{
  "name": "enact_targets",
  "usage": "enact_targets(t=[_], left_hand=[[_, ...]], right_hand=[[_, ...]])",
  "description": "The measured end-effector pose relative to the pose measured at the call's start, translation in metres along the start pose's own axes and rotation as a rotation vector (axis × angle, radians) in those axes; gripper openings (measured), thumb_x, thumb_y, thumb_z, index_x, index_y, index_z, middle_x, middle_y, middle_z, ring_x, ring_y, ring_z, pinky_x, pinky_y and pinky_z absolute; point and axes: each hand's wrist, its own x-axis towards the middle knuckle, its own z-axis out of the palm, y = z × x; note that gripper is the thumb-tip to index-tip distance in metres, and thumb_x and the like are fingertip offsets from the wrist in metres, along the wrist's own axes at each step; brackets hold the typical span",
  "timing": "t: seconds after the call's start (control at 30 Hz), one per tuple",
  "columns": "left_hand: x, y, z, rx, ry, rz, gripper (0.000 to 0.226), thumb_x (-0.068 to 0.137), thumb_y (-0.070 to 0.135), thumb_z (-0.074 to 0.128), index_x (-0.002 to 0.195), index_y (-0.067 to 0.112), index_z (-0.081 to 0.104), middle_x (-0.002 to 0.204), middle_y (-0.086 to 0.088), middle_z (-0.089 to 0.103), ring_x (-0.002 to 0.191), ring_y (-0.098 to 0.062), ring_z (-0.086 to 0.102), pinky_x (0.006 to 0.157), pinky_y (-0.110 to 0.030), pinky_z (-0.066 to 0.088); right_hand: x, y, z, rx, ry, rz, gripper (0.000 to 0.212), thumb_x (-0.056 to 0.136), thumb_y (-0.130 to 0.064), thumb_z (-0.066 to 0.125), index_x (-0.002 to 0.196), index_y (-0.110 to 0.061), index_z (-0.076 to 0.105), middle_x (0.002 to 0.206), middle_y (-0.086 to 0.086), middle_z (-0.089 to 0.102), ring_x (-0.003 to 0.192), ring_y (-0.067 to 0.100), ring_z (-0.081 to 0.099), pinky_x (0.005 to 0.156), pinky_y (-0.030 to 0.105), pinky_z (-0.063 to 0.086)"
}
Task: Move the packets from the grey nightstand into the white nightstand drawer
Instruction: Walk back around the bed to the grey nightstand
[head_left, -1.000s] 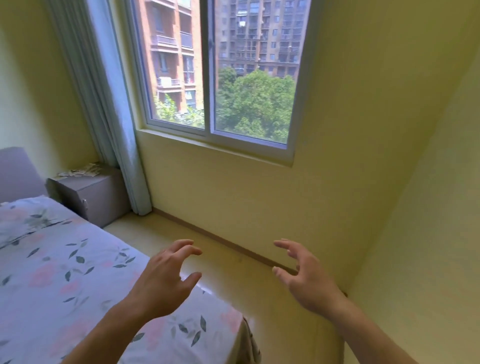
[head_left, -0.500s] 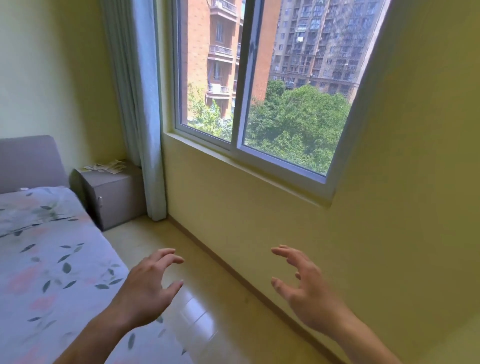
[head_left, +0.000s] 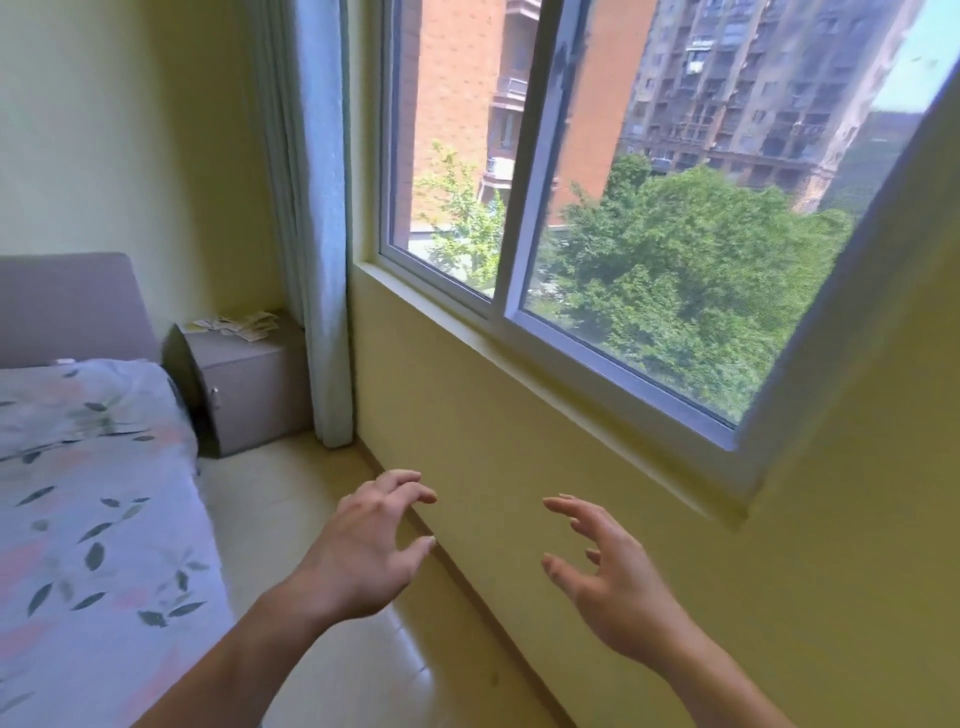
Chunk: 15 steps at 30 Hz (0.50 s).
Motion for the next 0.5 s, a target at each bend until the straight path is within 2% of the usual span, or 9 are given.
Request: enact_targets(t=[0.1, 0.2, 0.3, 0.37, 0.5], left_hand=[[0.044, -0.011, 0.010, 0.051, 0.034, -0.076, 0.043, 0.091, 0.046, 0.065, 0.132, 0.039, 0.056, 0.149, 0.019, 0.041, 0.134, -0.008, 0.044, 0.113, -0.029, 0.035], [0.082, -0.025, 0.016, 0.059, 0.067, -0.176, 0.041, 0.089, 0.046, 0.067, 0.128, 0.039, 0.058, 0.146, 0.019, 0.044, 0.132, -0.009, 0.047, 0.112, -0.029, 0.036], [0.113, -0.036, 0.018, 0.059, 0.083, -0.308, 0.039, 0.088, 0.044, 0.070, 0.125, 0.039, 0.060, 0.144, 0.020, 0.045, 0.129, -0.009, 0.051, 0.107, -0.023, 0.037], [0.130, -0.040, 0.019, 0.064, 0.103, -0.374, 0.038, 0.089, 0.043, 0.071, 0.125, 0.039, 0.060, 0.142, 0.021, 0.043, 0.129, -0.007, 0.050, 0.104, -0.018, 0.034], [0.151, -0.055, 0.015, 0.080, 0.154, -0.499, 0.038, 0.091, 0.042, 0.069, 0.127, 0.040, 0.058, 0.145, 0.022, 0.040, 0.133, -0.007, 0.047, 0.108, -0.023, 0.035]], right_hand=[[0.069, 0.020, -0.001, 0.025, -0.075, -0.056, 0.052, 0.090, -0.033, 0.073, 0.135, -0.048, 0.052, 0.142, -0.033, 0.045, 0.134, -0.008, 0.042, 0.117, 0.031, 0.038], [0.134, 0.042, -0.006, 0.118, -0.140, -0.050, 0.050, 0.091, -0.033, 0.073, 0.133, -0.051, 0.053, 0.141, -0.027, 0.051, 0.132, -0.006, 0.046, 0.112, 0.029, 0.043], [0.196, 0.054, -0.015, 0.221, -0.216, -0.025, 0.048, 0.091, -0.033, 0.074, 0.130, -0.053, 0.055, 0.136, -0.022, 0.057, 0.132, -0.006, 0.048, 0.111, 0.033, 0.047], [0.240, 0.054, -0.017, 0.218, -0.282, -0.076, 0.048, 0.091, -0.032, 0.074, 0.131, -0.051, 0.055, 0.137, -0.022, 0.056, 0.133, -0.005, 0.047, 0.113, 0.032, 0.045], [0.327, 0.041, -0.003, 0.184, -0.385, -0.188, 0.049, 0.091, -0.033, 0.073, 0.135, -0.047, 0.054, 0.139, -0.022, 0.055, 0.133, -0.002, 0.047, 0.112, 0.032, 0.044]])
